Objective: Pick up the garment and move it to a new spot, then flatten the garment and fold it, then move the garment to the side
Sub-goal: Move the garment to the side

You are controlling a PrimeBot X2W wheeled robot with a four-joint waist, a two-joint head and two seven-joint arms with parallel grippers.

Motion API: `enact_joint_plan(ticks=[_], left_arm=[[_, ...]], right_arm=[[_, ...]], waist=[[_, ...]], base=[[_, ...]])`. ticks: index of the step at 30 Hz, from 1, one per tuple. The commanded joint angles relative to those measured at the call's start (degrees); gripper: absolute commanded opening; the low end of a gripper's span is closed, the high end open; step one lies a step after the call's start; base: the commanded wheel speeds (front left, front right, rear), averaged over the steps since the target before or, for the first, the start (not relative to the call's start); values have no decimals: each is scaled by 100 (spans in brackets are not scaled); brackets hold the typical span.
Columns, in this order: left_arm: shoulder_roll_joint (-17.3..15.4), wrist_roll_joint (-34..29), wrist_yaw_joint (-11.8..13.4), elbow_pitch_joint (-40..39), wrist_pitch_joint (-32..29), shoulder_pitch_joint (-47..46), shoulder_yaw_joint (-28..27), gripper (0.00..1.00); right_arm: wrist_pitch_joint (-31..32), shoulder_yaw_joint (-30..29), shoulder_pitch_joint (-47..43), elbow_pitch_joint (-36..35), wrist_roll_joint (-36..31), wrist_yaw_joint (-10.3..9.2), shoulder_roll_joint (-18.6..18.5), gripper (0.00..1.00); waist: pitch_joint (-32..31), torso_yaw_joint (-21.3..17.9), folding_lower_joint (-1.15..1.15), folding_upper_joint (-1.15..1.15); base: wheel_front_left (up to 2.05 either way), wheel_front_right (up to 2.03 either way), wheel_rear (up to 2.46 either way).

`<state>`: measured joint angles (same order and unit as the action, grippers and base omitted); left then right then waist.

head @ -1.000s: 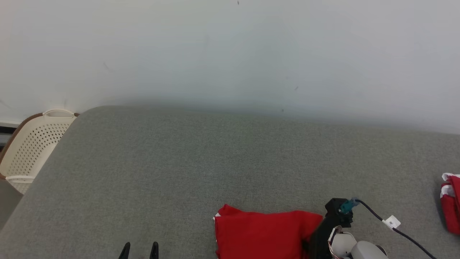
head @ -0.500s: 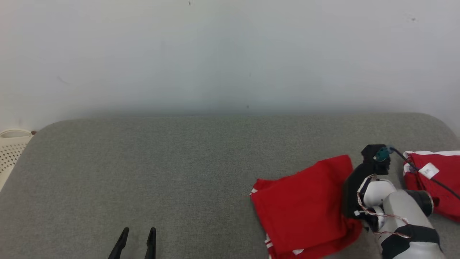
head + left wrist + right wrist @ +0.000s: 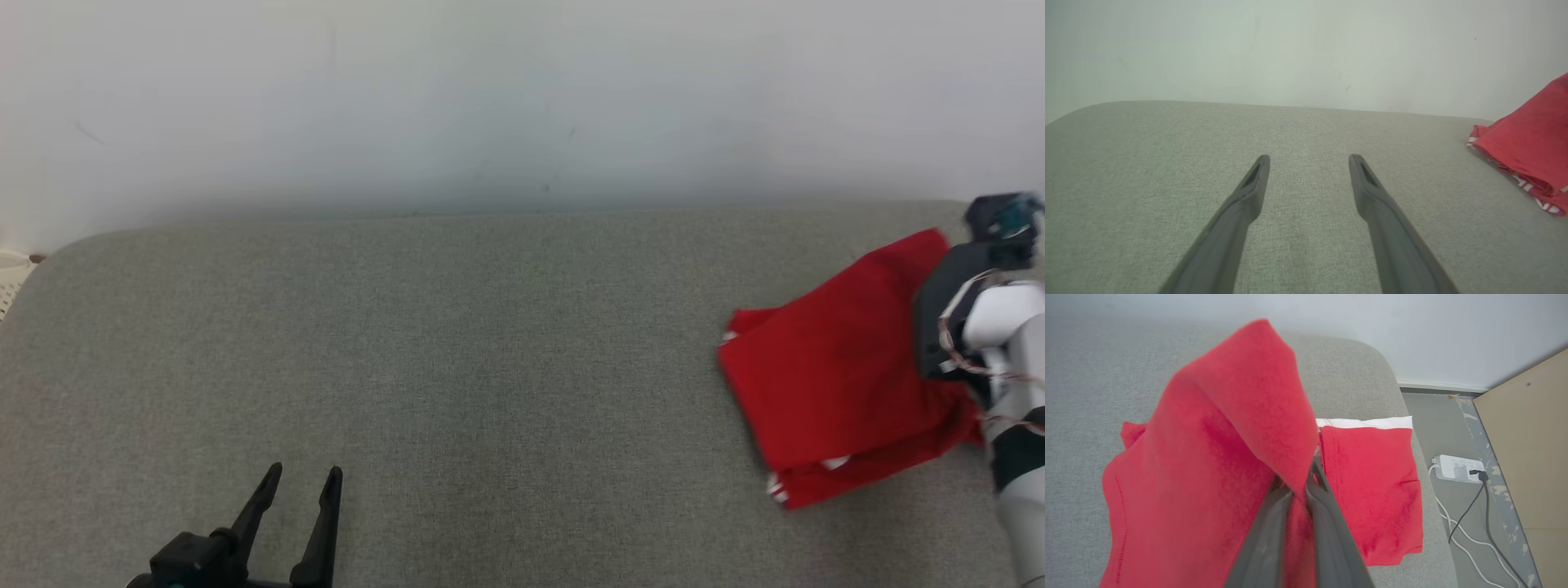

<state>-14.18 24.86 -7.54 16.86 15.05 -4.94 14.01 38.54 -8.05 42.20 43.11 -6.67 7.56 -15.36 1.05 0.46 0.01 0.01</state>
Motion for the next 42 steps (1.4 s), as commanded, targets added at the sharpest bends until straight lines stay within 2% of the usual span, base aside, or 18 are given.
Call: enact_joint_plan(ticks=[1,7,9,11,13,14,15,18,21,27,32,33,38,42], left_arm=[[-26,59,12,33,16,-71,21,100],[-260,200,11,60,16,-245,88,100],[-357,245,11,1,16,-300,133,100],[-483,327,11,-40,16,-355,193,100],[-569,402,11,-78,16,-369,231,100],[-583,416,11,-85,16,-373,240,100],[-602,431,11,-92,16,-369,241,100],[-641,486,11,-110,16,-330,221,100],[-709,493,11,-198,16,-113,143,100],[-635,502,12,-251,16,71,19,100],[-379,467,11,-268,16,219,-407,100],[-283,387,11,-246,16,261,-570,100],[-43,123,11,-121,16,291,-859,100],[129,-83,11,43,16,268,-991,100]], right_arm=[[24,15,71,-66,-36,-15,-120,0],[115,79,47,-150,-105,-15,-711,0],[42,74,-15,-141,-265,-15,-1028,0],[-79,349,86,-142,-661,-15,-1443,0],[-239,373,103,-76,-799,-15,-1588,0],[-322,399,81,-71,-816,-15,-1594,46],[-377,365,69,-61,-832,-15,-1616,100],[-459,339,15,-19,-998,-15,-1647,100],[-708,417,-14,-37,-1090,-15,-1463,100],[-1236,344,-252,-183,-675,-15,-1214,100],[-2166,-17,-918,-886,47,-15,-420,100],[-2464,20,-1227,-1225,290,-15,-212,100],[-3187,102,-2056,-2017,901,-15,122,100],[-3710,-194,-2631,-2544,1199,-15,495,100]], waist=[[54,26,-1,-1],[221,76,-1,-1],[341,121,-1,-1],[466,120,-1,-1],[512,127,-1,-1],[517,133,-1,-1],[521,136,-1,-1],[510,119,-1,-1],[342,9,-1,-1],[94,17,-1,-1],[-157,48,-1,-1],[-227,62,-1,-1],[-373,135,-1,-1],[-493,233,-1,-1]], base=[[0,0,0],[0,0,0],[0,0,0],[0,0,0],[0,0,0],[0,0,0],[0,0,0],[0,0,0],[0,0,0],[0,0,0],[0,0,0],[0,0,0],[0,0,0],[0,0,0]])
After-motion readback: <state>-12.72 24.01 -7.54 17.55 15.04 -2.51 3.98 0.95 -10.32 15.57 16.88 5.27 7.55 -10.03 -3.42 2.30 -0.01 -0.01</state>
